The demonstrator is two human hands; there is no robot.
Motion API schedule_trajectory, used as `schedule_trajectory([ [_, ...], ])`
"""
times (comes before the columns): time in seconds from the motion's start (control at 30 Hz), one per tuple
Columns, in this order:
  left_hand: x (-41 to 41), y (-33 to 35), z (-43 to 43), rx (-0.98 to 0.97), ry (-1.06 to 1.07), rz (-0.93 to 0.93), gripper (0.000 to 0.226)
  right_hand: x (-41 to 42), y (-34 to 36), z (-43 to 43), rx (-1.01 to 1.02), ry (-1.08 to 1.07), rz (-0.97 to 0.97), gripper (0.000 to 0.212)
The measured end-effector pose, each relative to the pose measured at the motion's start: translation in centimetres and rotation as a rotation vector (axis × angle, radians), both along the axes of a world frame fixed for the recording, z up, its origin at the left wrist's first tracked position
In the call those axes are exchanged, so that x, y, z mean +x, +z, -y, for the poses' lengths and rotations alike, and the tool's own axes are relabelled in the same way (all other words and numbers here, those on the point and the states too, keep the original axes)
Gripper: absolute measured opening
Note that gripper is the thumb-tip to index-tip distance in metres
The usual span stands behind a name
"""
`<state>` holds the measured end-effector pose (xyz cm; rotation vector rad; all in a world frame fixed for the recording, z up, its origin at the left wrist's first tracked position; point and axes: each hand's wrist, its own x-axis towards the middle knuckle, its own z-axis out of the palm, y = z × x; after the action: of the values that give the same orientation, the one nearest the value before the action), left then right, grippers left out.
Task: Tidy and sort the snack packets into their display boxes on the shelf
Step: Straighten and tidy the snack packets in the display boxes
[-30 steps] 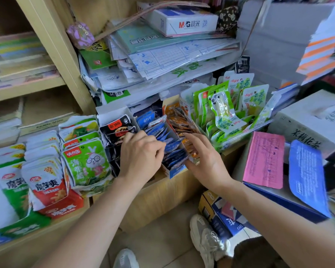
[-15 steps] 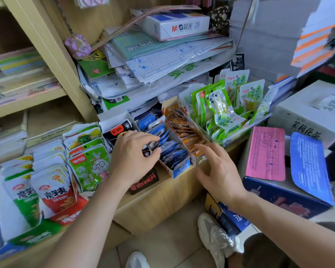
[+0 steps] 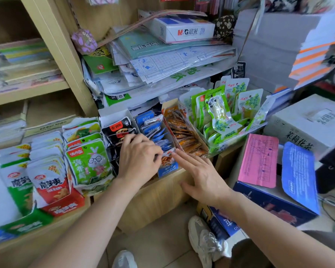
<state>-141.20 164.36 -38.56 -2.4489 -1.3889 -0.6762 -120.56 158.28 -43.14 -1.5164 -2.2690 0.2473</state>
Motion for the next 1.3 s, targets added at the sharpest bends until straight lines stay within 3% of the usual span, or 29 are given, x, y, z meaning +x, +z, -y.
schedule_trajectory([
  [0.1, -0.1, 0.3, -0.1, -0.058, 0.02, 0.007, 0.009, 1.2, 0.6, -0.8, 0.077, -0.13, -0.046, 0.077],
  [0.2, 1.4, 0.7, 0.0, -0.114, -0.031, 0.035, 0.026, 2.9, 1.0, -2.1, 0.117, -0.299, -0.015, 0.068],
  [0.4, 4.2, 2.7, -4.3, -0.195, -0.087, 0.215, 0.032, 5.5, 2.2, -6.0, 0.061, -0.291, 0.001, 0.049],
  [0.57, 6.7, 4.6, -9.5, -0.308, -0.062, -0.026, 0.046, 7.1, 2.7, -7.9, -0.028, -0.221, -0.095, 0.039],
  [0.77, 7.5, 5.7, -13.8, -0.483, -0.019, -0.179, 0.025, 7.5, 3.1, -9.4, -0.083, -0.267, -0.232, 0.039],
  [0.93, 7.3, 6.2, -14.2, -0.539, -0.074, 0.1, 0.007, 7.2, 4.0, -10.2, -0.125, -0.304, -0.356, 0.033],
  [1.07, 6.8, 7.9, -13.6, -0.427, -0.103, 0.334, 0.007, 7.2, 4.8, -11.5, -0.107, -0.391, -0.555, 0.02],
  [1.3, 4.8, 12.4, -13.1, 0.059, -0.162, 0.182, 0.01, 5.7, 5.4, -13.2, -0.022, -0.462, -0.783, 0.032],
])
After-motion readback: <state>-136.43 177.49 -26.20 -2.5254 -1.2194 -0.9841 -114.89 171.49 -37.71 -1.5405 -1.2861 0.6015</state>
